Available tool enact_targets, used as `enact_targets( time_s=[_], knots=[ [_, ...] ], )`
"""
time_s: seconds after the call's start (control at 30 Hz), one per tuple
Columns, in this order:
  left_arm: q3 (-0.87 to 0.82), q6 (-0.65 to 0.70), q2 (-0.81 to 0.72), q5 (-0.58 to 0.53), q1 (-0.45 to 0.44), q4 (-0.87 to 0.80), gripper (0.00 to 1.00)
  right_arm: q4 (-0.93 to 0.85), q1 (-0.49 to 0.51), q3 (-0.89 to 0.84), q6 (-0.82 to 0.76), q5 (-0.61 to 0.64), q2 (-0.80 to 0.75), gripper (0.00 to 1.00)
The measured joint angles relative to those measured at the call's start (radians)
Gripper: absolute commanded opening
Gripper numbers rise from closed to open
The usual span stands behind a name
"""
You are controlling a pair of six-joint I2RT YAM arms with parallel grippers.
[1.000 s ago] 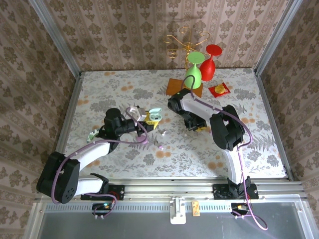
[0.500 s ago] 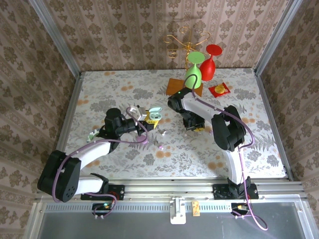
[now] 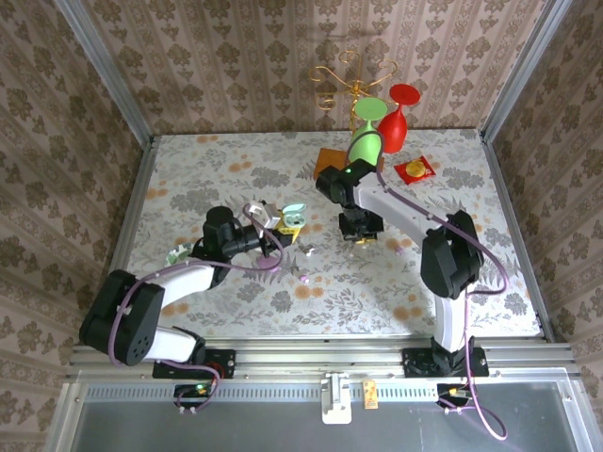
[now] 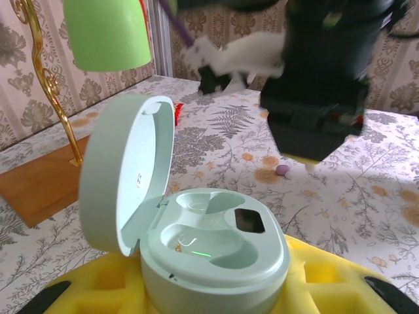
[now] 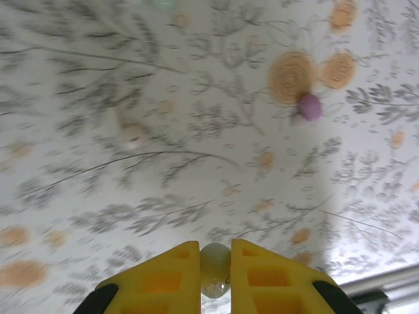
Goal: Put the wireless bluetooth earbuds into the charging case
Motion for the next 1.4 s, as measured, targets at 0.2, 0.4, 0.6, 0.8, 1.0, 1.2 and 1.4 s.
enact_targets(
  time_s=[0.2, 0.4, 0.6, 0.8, 1.0, 1.2, 1.4],
  knots=[
    [0.000, 0.027, 0.040, -0.056, -0.018, 0.035, 0.24, 0.061, 0.058, 0.065, -0.016, -0.102, -0.053, 0.13],
    [0.000, 0.042, 0.058, -0.089, -0.040, 0.060, 0.23, 0.128, 0.095, 0.163, -0.032, -0.157, -0.053, 0.13],
    [0.000, 0.042, 0.066, -0.097, -0.052, 0.074, 0.24, 0.182, 0.098, 0.221, -0.034, -0.195, -0.050, 0.13],
    [0.000, 0.042, 0.095, -0.097, -0.067, 0.093, 0.23, 0.225, 0.098, 0.230, -0.036, -0.235, -0.034, 0.13],
    [0.002, 0.041, 0.101, -0.100, -0.073, 0.101, 0.24, 0.243, 0.098, 0.245, -0.036, -0.251, -0.014, 0.13],
    [0.005, 0.041, 0.104, -0.101, -0.082, 0.104, 0.23, 0.249, 0.098, 0.253, -0.036, -0.251, 0.013, 0.13],
    [0.010, 0.041, 0.116, -0.108, -0.085, 0.104, 0.23, 0.249, 0.098, 0.254, -0.036, -0.253, 0.020, 0.13]
  ],
)
